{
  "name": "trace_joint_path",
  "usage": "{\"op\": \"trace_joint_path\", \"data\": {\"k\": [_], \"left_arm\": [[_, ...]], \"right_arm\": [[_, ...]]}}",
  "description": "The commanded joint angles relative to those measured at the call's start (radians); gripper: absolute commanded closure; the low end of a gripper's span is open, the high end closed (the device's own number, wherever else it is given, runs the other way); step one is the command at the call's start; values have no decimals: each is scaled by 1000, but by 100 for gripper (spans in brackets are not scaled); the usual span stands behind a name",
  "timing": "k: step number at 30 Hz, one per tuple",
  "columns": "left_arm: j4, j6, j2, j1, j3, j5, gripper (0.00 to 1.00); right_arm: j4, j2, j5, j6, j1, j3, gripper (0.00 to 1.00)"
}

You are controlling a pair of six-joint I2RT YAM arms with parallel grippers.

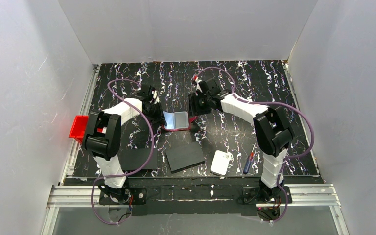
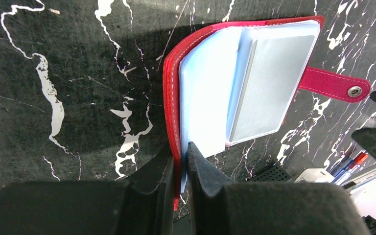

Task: Put the credit cards into the card holder
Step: Open the card holder at the center of the board.

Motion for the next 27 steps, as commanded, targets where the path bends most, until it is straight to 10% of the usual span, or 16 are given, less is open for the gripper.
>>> {"op": "trace_joint_path", "data": {"k": [1, 10, 27], "left_arm": [[-3, -1, -48, -3, -22, -3, 91], [-6, -31, -34, 5, -41, 11, 90], [-274, 100, -193, 23, 96, -172, 28]], "right_arm": [[97, 6, -58, 44, 29, 11, 45], [142, 122, -123, 35, 65, 84, 59], [85, 138, -127, -28, 53, 61, 62]]}}
